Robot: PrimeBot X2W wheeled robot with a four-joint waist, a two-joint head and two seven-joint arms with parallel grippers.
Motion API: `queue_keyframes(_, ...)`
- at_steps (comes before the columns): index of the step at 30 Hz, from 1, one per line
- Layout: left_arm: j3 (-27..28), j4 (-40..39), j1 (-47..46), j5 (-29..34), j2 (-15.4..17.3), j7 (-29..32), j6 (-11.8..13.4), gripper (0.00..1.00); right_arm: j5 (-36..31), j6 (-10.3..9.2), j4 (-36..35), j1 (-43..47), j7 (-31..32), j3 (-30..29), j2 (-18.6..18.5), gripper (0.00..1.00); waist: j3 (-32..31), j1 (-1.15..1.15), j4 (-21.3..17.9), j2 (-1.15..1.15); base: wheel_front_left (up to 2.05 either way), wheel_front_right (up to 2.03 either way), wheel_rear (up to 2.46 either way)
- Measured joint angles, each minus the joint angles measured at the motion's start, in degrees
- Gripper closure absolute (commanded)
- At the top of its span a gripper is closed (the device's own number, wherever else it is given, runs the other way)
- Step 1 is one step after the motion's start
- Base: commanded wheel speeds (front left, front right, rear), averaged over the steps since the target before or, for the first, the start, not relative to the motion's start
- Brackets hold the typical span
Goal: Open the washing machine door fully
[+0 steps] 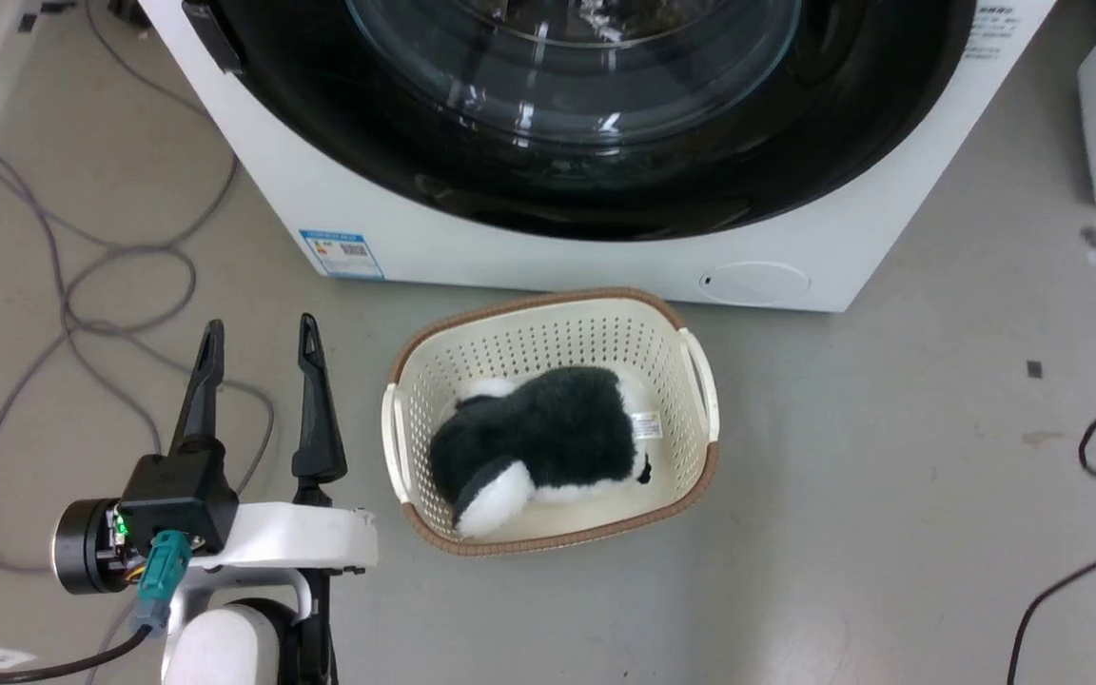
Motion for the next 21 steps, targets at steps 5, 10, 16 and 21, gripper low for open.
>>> queue_keyframes(5, -0.23, -0.29, -0.82, -0.47, 0.0, -0.62, 0.59, 0.0, 1.71, 0.0, 2.94, -4.63, 0.36, 1.31, -0.66, 1.0, 1.61, 0.0, 0.65, 0.0, 0.0, 0.0, 0.0)
queue_keyframes(10, -0.44, -0.65, -1.32, -1.16, 0.0, -1.21, 1.15, 0.0, 3.38, 0.0, 5.69, -8.29, 0.48, 2.65, -1.56, 1.0, 3.17, 0.0, 1.34, 0.0, 0.0, 0.0, 0.0)
queue_keyframes(16, -0.54, -1.27, -2.35, -1.19, 0.0, -1.91, 1.83, 0.0, 5.34, 0.0, 8.73, -12.0, 1.44, 4.6, -2.6, 1.0, 4.92, 0.0, 2.04, 0.0, 0.0, 0.0, 0.0)
queue_keyframes(21, -0.9, -1.56, -2.88, -1.7, 0.0, -2.25, 2.52, 0.0, 7.34, 0.0, 11.0, -14.62, 3.43, 6.53, -3.32, 1.0, 6.19, 0.0, 2.44, 0.0, 0.0, 0.0, 0.0)
